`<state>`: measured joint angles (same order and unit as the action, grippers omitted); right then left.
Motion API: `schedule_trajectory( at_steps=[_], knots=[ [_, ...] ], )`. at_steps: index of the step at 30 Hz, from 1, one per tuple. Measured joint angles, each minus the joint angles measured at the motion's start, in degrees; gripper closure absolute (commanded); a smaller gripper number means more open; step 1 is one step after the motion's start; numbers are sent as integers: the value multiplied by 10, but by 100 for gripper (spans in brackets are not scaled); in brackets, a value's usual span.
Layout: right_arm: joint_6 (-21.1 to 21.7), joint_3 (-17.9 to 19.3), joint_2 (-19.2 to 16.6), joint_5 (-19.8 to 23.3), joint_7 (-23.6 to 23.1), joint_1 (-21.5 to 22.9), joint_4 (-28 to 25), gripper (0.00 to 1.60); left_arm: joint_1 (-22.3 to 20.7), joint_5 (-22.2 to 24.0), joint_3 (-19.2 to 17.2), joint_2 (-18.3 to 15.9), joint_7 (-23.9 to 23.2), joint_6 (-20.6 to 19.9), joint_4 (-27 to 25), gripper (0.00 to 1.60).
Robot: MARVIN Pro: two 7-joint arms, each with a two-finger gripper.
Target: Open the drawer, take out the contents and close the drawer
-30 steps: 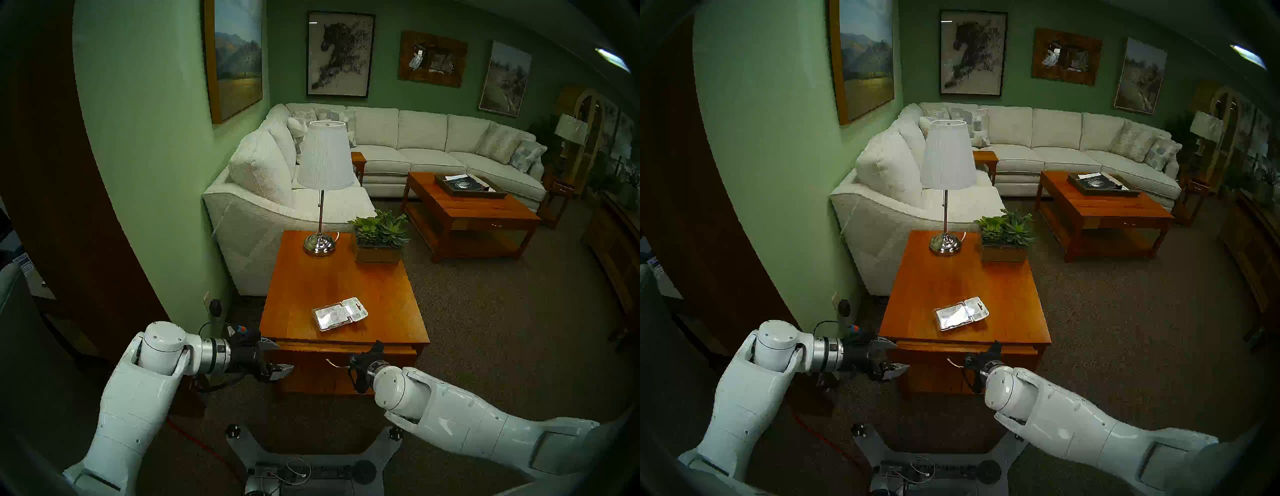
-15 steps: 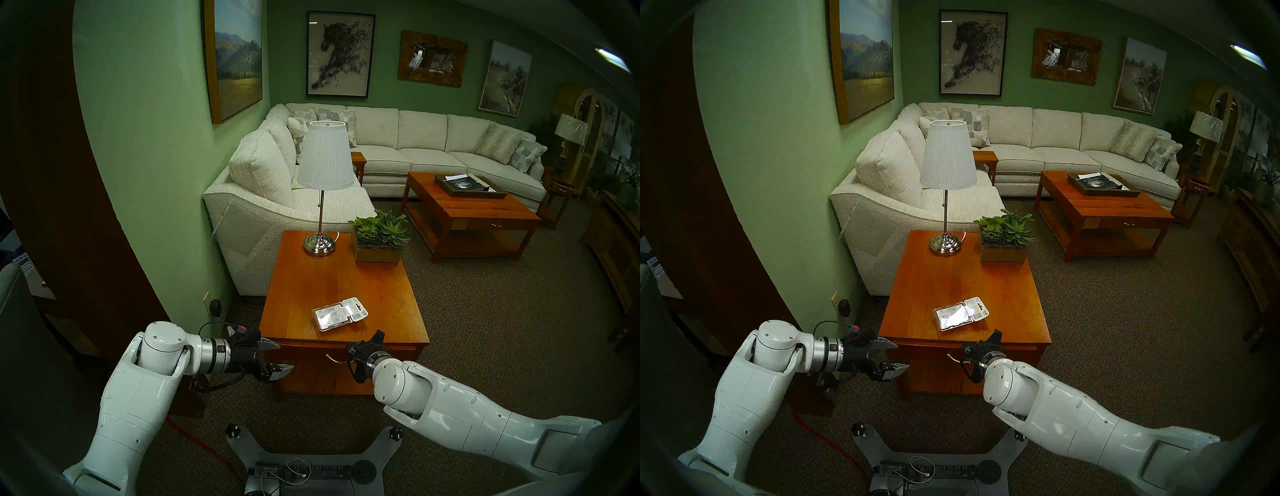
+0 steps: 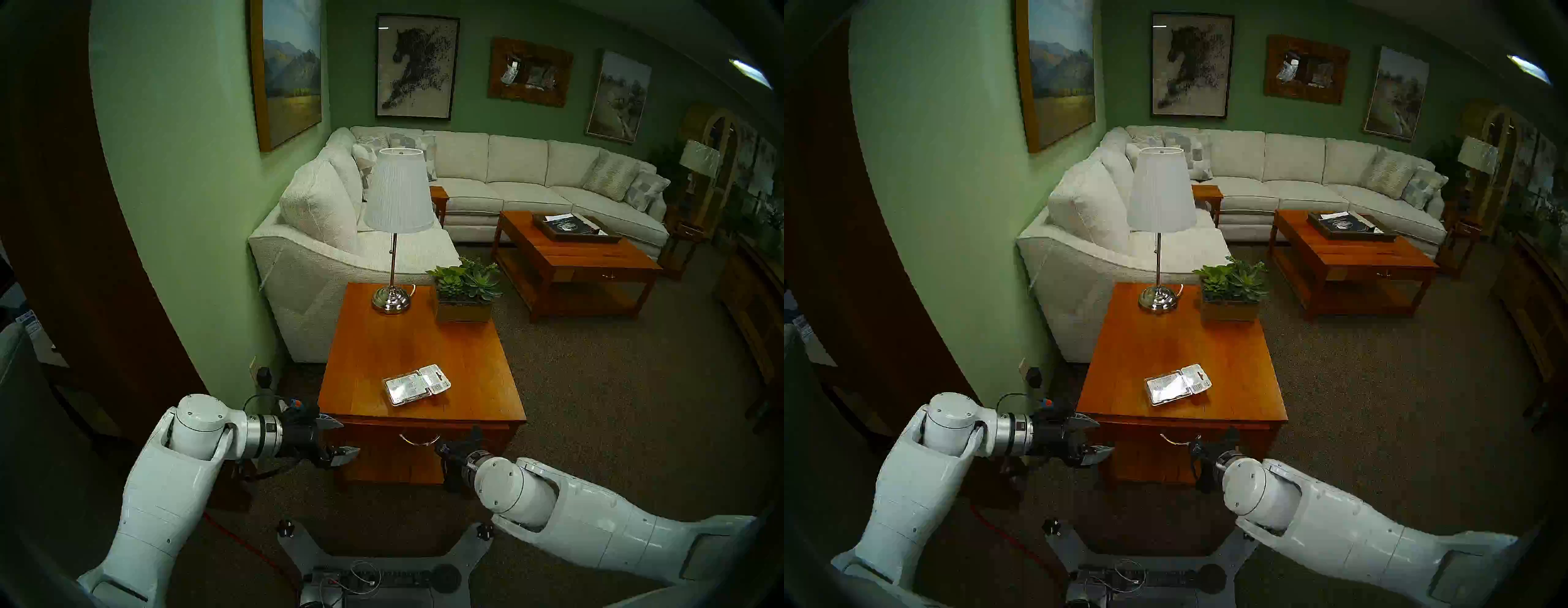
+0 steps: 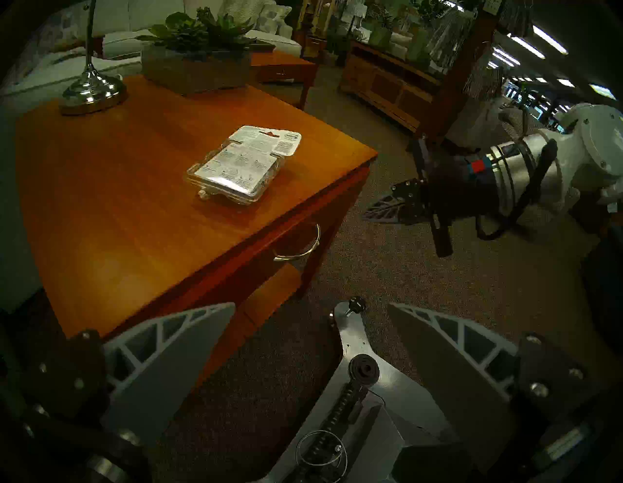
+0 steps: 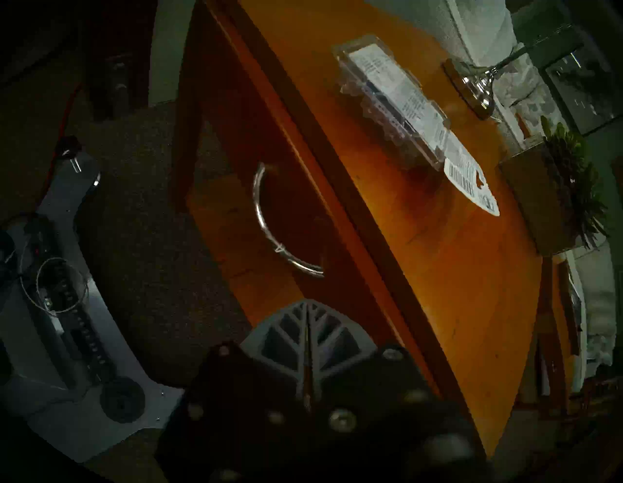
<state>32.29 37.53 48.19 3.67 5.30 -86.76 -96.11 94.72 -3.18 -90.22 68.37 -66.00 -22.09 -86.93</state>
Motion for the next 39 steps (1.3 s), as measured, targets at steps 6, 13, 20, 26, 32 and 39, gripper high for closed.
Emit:
schedule_trajectory(
  at_steps=[6,13,20,26,32,39],
  knots=[
    [-1,6,-17,14,2,-13,-19,160,0,0,0,0,0,0,0,0],
    [-15,3,0,17,-7,1,34,160,0,0,0,0,-1,0,0,0],
    [-30,-2,31,8,-25,24,91,160,0,0,0,0,-1,0,0,0],
    [-46,-6,59,-6,-31,48,135,160,0,-1,-1,1,-1,0,0,0],
    [-46,-25,89,-44,-15,76,190,160,0,-1,-1,1,-1,0,0,0],
    [-45,-43,123,-77,7,100,253,160,0,-1,-1,1,-1,0,0,0]
  ],
)
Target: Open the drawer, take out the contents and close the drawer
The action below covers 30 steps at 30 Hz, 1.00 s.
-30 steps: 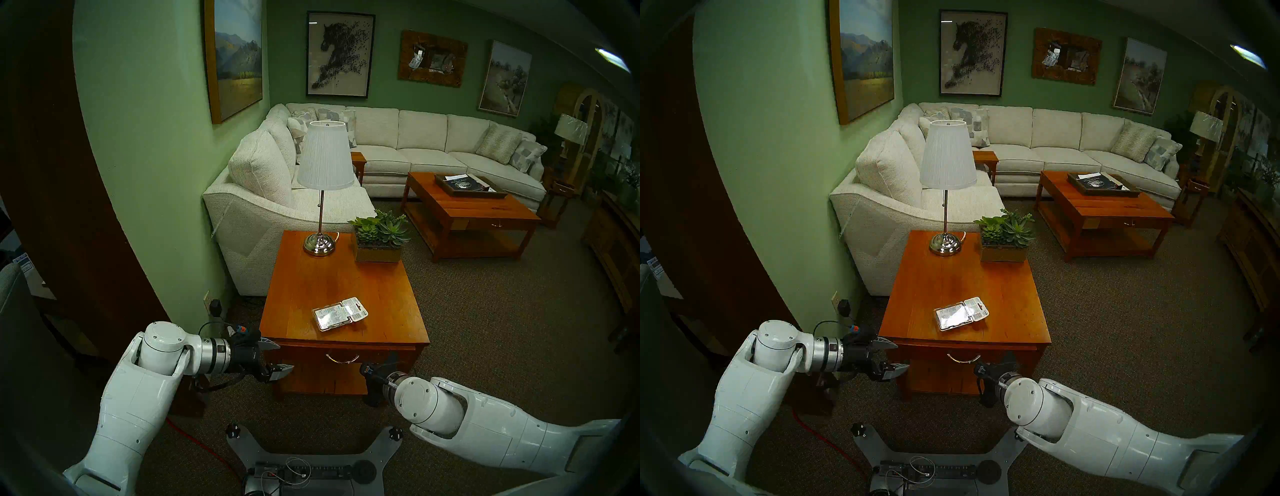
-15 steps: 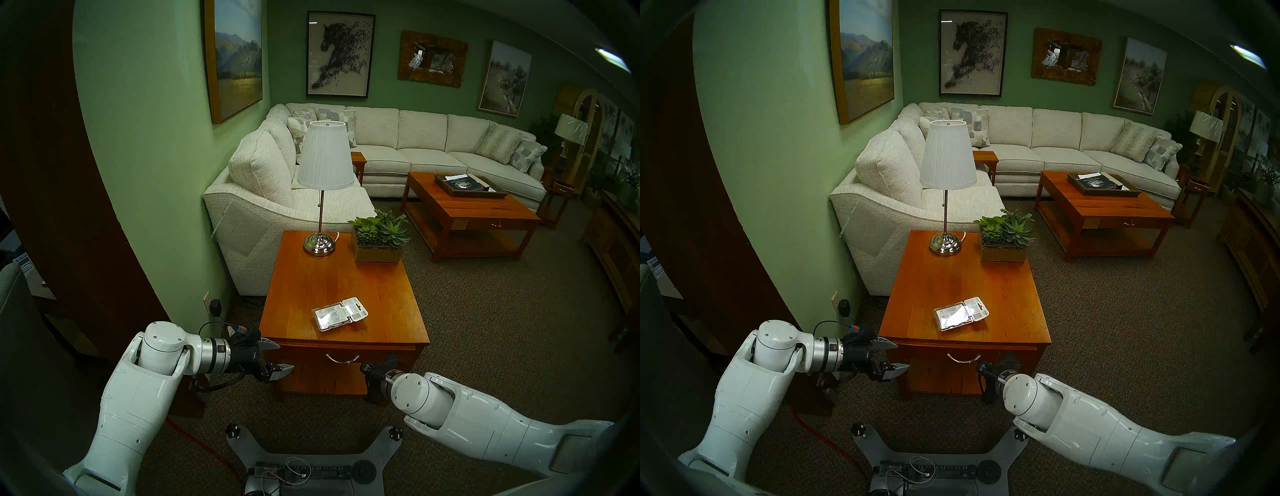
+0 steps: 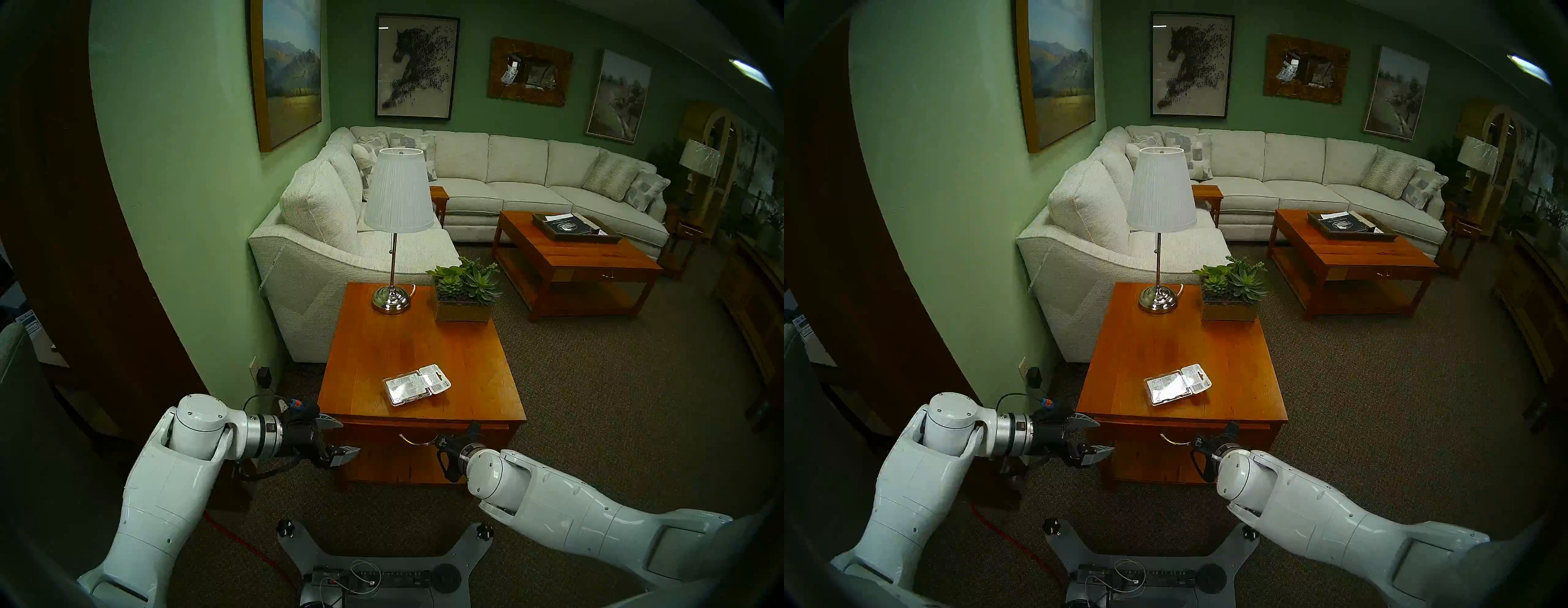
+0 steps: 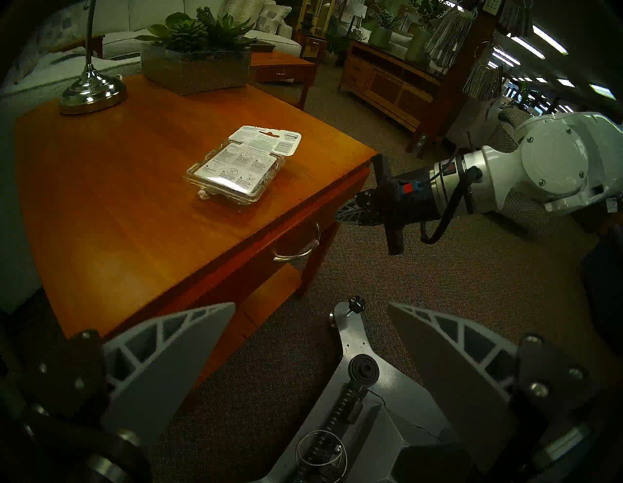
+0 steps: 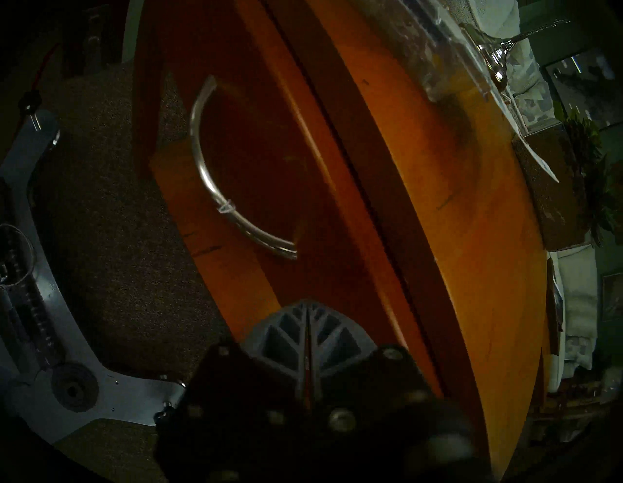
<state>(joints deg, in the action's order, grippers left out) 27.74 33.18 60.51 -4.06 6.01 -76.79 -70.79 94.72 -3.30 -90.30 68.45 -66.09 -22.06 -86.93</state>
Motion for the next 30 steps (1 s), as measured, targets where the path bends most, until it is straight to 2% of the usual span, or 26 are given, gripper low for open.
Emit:
schedule_trajectory(
  at_steps=[6,18,30],
  knots=[
    [-3,-1,15,-10,9,12,23,160,0,0,0,0,0,0,0,0],
    [-1,3,24,-9,7,16,31,160,0,0,0,0,0,0,0,0],
    [-11,30,-4,32,10,-14,-47,160,0,-1,0,1,0,0,0,0]
  ],
)
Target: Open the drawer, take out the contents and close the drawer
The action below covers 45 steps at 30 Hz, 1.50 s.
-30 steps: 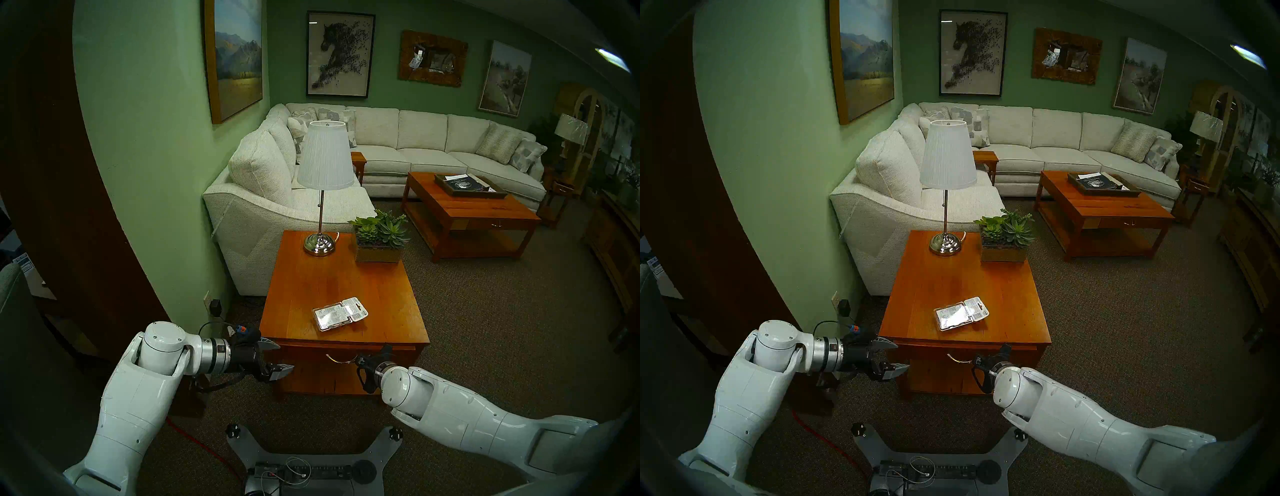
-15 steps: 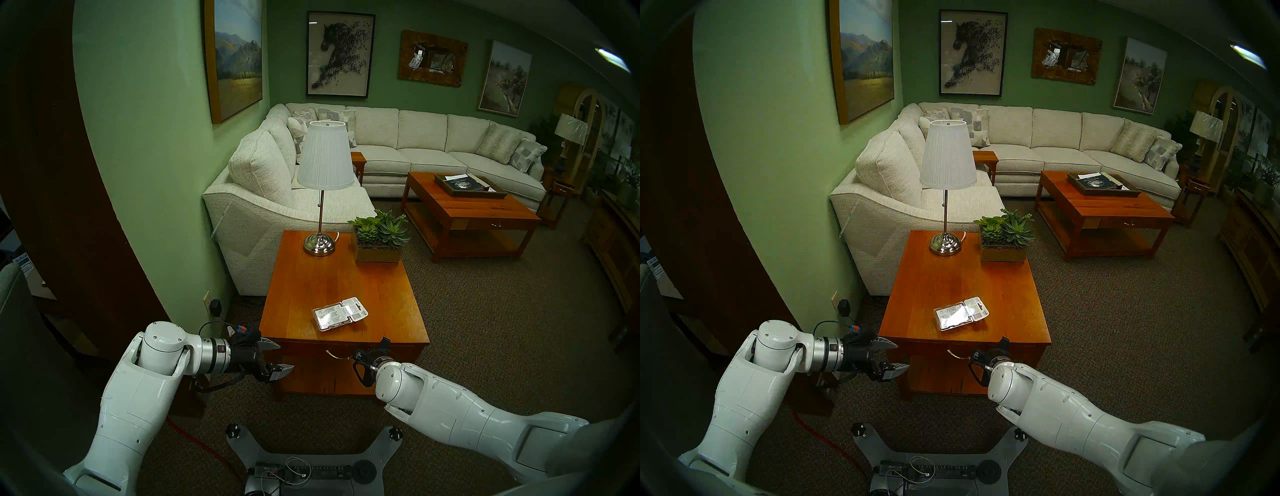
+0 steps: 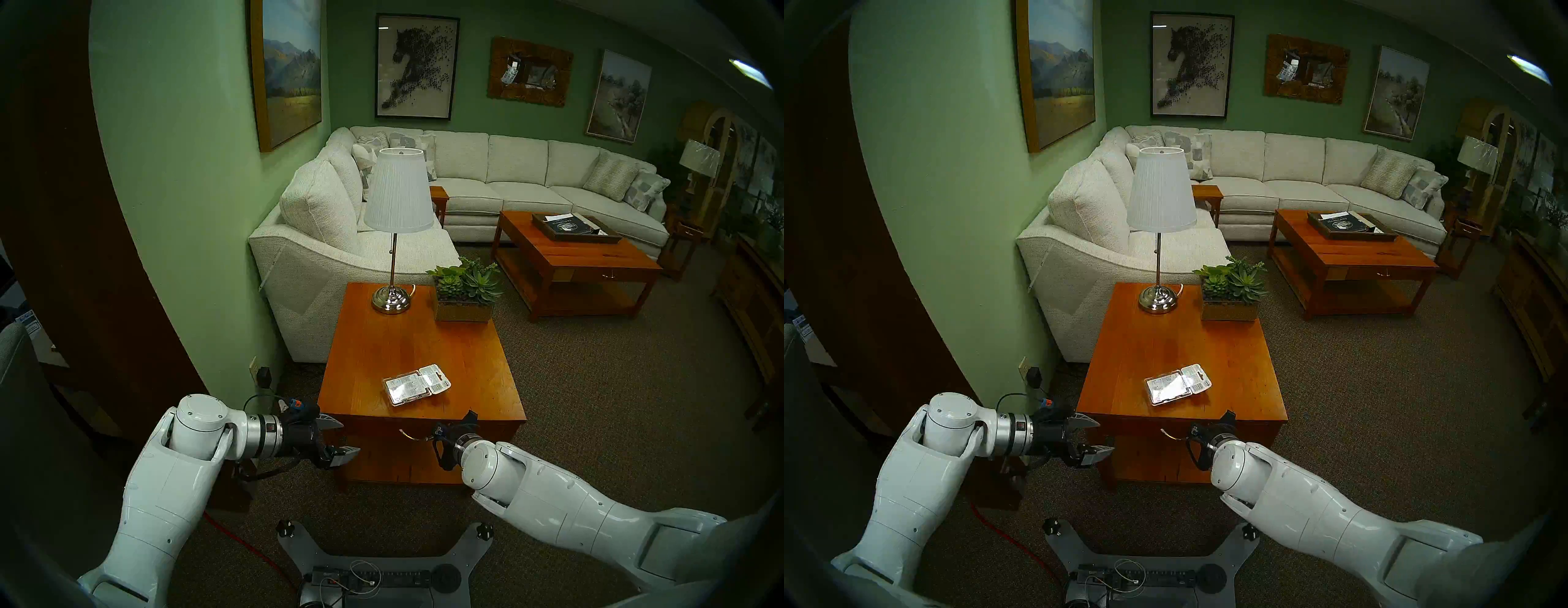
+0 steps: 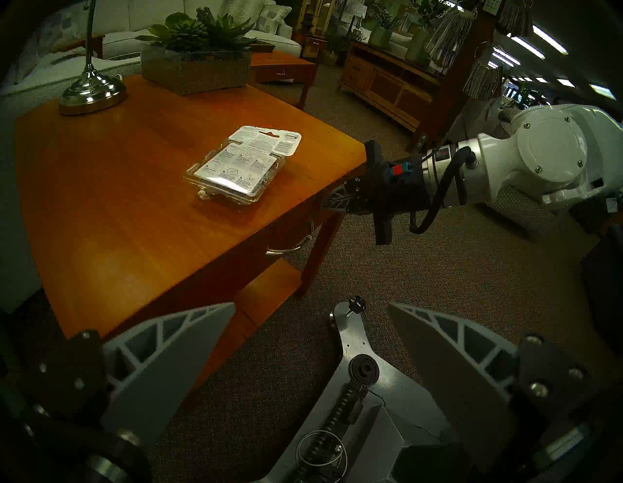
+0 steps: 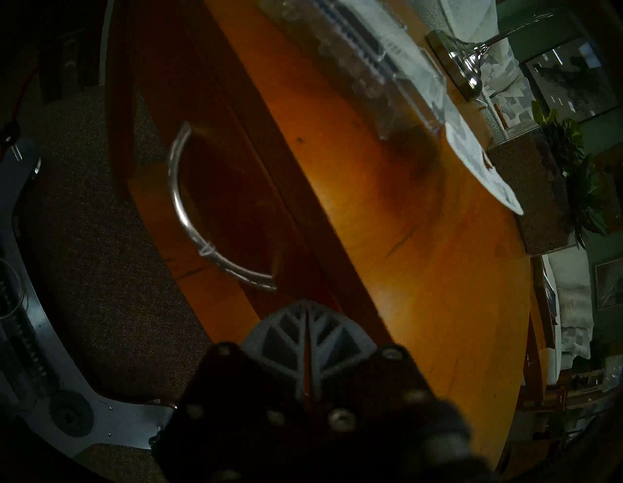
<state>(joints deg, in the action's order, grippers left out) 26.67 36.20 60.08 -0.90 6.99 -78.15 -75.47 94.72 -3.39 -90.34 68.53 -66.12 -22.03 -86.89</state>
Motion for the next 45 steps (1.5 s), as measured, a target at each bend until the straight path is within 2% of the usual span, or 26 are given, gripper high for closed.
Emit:
schedule_trajectory(
  at_steps=[11,20,21,22,23,45],
  knots=[
    [-12,11,-37,41,0,-53,-72,160,0,-1,0,0,0,1,1,0],
    [-41,23,-73,67,8,-95,-134,160,0,-2,0,1,0,2,3,0],
    [-45,24,-75,69,9,-97,-138,152,0,-2,0,1,0,2,3,0],
    [-51,27,-80,72,10,-101,-147,106,0,-3,0,1,0,2,4,0],
    [-54,28,-83,74,11,-104,-152,0,0,-3,0,1,0,2,4,0],
    [-170,86,-187,130,62,-197,-306,0,0,-6,0,3,1,5,10,0]
  ],
)
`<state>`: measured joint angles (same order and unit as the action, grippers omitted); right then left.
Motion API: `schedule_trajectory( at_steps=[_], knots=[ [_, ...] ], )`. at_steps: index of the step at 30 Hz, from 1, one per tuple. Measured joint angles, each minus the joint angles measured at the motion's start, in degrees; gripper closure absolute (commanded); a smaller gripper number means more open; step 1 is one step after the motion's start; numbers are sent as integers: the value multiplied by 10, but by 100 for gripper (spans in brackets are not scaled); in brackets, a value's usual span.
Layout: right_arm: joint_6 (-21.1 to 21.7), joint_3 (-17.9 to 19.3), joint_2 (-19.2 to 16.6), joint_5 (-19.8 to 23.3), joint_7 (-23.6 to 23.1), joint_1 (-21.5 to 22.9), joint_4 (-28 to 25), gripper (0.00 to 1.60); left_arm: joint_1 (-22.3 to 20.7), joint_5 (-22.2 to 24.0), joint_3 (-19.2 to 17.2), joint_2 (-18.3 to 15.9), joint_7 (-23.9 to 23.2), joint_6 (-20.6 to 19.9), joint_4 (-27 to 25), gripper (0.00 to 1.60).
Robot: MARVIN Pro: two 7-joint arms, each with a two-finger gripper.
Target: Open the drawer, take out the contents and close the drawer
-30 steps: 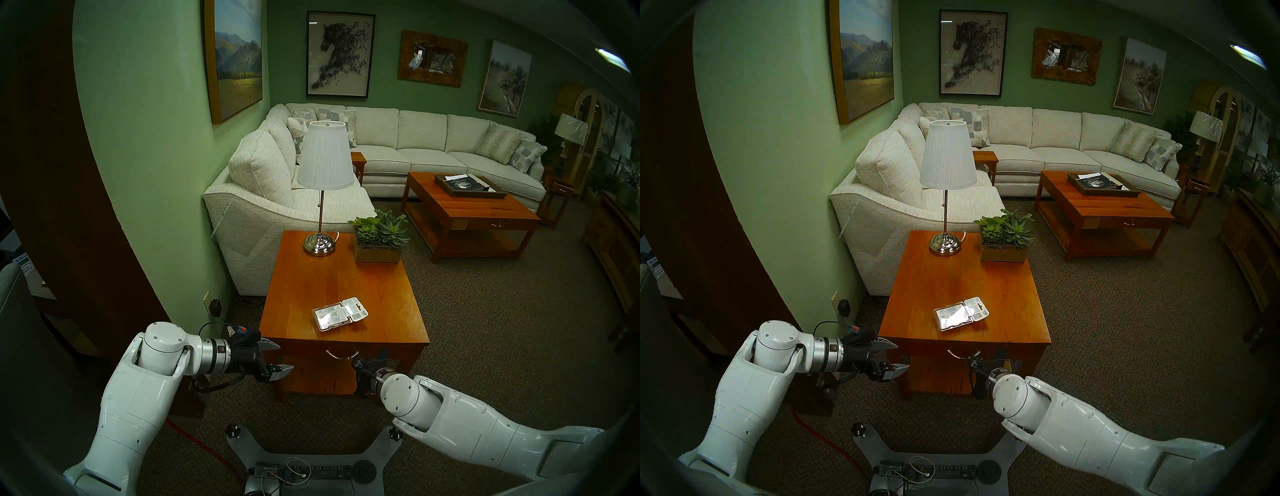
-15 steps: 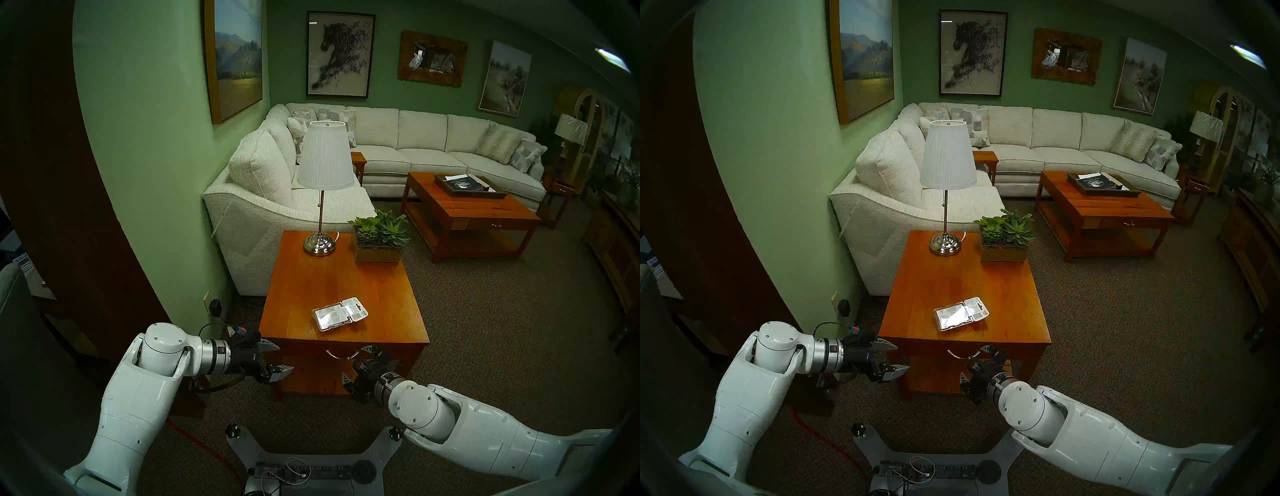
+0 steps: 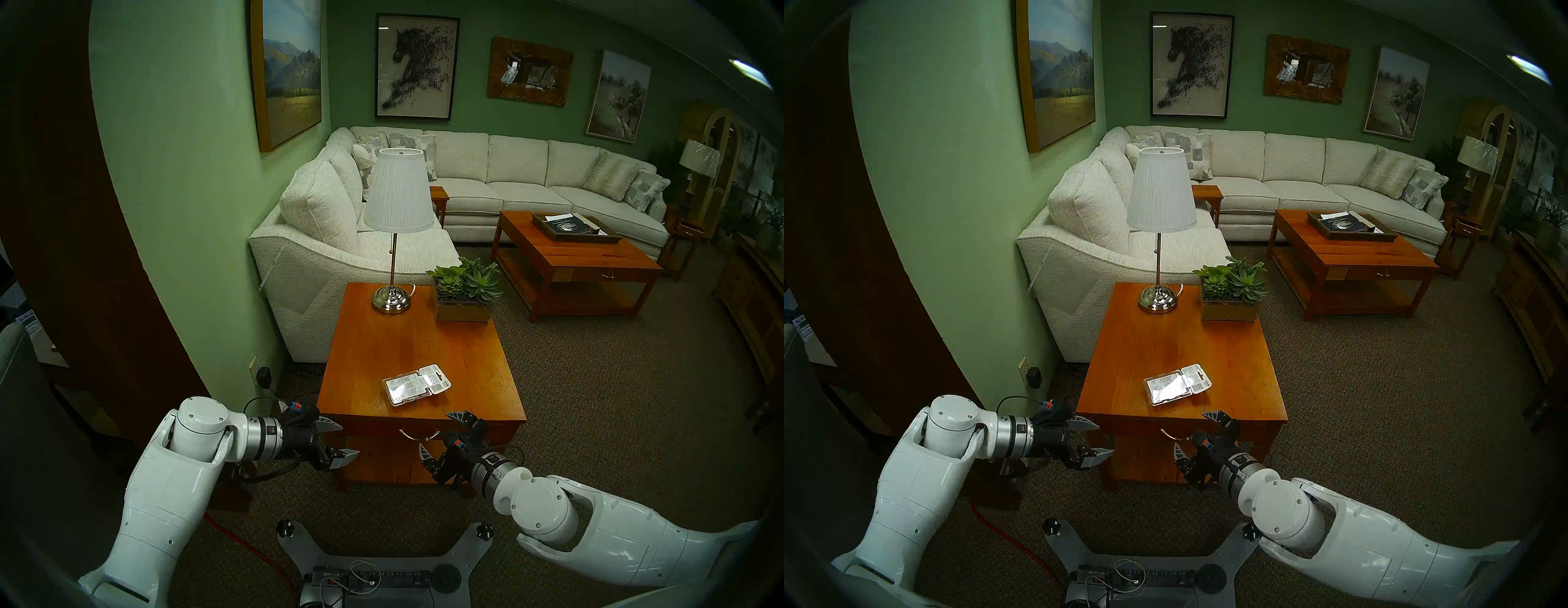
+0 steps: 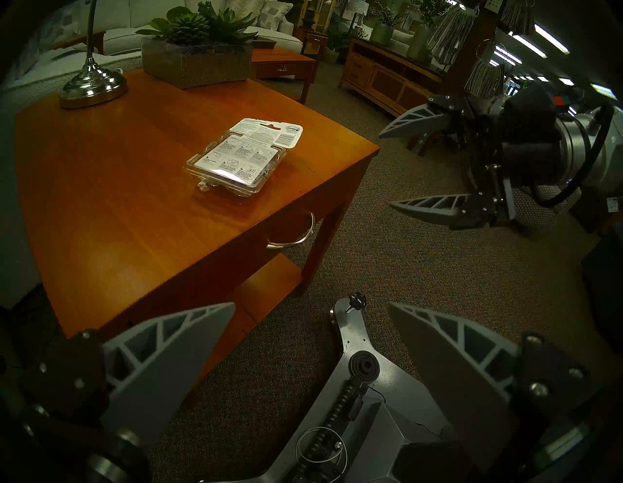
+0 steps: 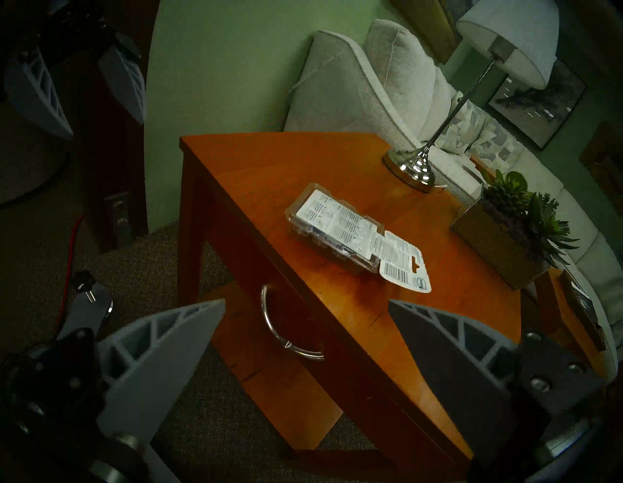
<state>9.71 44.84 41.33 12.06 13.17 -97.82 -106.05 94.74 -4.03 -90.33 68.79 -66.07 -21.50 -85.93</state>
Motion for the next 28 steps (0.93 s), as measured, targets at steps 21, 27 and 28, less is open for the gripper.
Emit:
schedule_trajectory(
  at_steps=[21,27,28],
  knots=[
    [-115,46,-116,70,96,-134,-56,0,0,-3,0,2,0,4,3,0],
    [-162,60,-146,89,142,-173,-60,0,0,-3,0,2,0,4,3,0],
    [-170,62,-150,93,150,-179,-61,0,0,-3,0,2,0,5,3,0]
  ],
)
